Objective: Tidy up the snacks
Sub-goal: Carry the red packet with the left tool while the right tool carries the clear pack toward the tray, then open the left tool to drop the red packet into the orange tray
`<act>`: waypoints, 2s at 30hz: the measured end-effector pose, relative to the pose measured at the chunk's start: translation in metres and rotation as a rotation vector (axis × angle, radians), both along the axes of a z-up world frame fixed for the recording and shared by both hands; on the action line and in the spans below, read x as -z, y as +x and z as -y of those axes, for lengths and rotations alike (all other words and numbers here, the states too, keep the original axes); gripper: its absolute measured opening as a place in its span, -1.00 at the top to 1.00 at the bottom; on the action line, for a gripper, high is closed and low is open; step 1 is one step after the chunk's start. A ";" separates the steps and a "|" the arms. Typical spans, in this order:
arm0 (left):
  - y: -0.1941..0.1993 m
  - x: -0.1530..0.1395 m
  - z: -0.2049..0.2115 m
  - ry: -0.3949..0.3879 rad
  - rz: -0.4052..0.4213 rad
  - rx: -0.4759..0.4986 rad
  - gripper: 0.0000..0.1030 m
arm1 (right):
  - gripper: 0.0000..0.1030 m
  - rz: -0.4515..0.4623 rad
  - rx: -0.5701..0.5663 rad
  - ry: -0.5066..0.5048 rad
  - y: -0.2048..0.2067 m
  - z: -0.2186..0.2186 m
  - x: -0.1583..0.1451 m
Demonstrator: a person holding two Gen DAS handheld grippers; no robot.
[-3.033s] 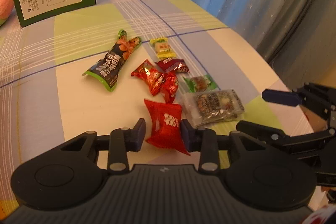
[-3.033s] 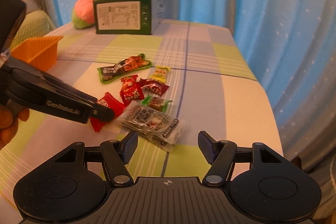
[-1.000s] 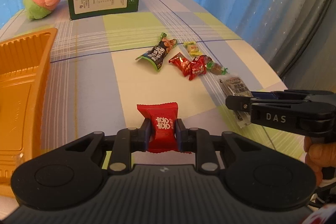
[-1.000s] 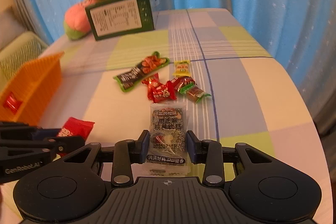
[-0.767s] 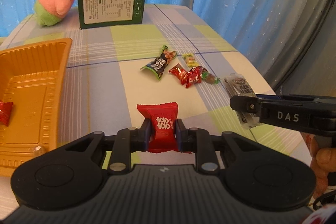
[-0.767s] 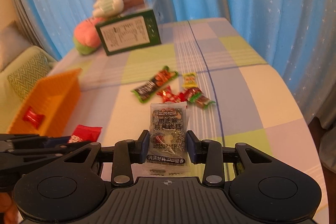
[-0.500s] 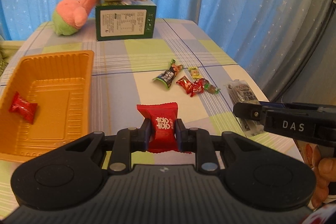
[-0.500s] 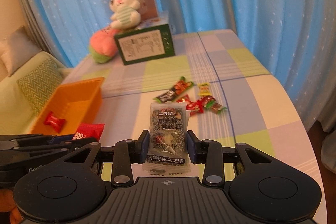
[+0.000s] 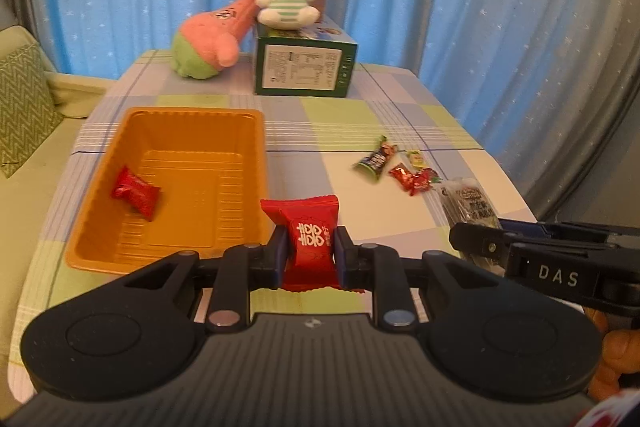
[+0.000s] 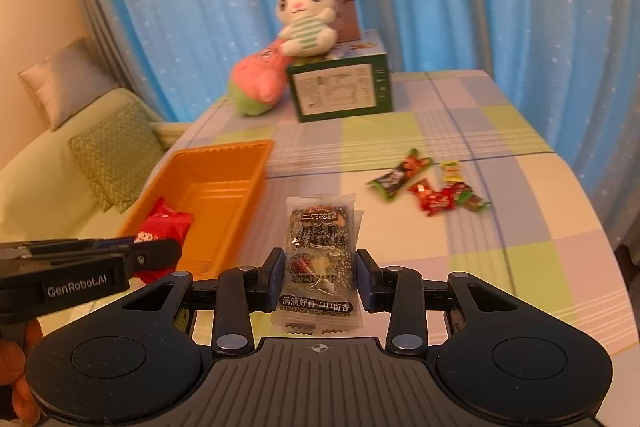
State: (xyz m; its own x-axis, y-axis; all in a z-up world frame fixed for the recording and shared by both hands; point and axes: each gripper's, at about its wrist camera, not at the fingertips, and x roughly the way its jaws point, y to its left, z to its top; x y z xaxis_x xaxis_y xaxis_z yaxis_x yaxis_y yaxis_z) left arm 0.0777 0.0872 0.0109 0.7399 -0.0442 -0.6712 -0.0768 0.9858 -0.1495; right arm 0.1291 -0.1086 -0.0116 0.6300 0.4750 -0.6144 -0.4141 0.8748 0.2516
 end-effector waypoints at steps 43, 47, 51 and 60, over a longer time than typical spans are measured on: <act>0.015 0.030 -0.118 0.036 -0.071 -0.117 0.58 | 0.27 -0.034 -0.199 -0.043 0.035 -0.139 0.033; 0.027 0.037 -0.126 0.045 -0.083 -0.105 0.58 | 0.27 -0.044 -0.201 -0.043 0.046 -0.148 0.041; 0.040 0.045 -0.131 0.054 -0.098 -0.093 0.58 | 0.27 -0.057 -0.196 -0.043 0.059 -0.154 0.049; 0.058 0.057 -0.140 0.057 -0.112 -0.073 0.58 | 0.27 -0.071 -0.194 -0.044 0.075 -0.163 0.058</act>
State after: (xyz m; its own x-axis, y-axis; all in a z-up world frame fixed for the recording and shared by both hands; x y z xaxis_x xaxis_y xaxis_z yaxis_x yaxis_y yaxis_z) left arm 0.1357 0.2272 -0.0461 0.6597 0.0478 -0.7500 -0.1620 0.9835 -0.0799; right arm 0.2037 0.0549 -0.0699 0.4837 0.5546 -0.6771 -0.5580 0.7914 0.2496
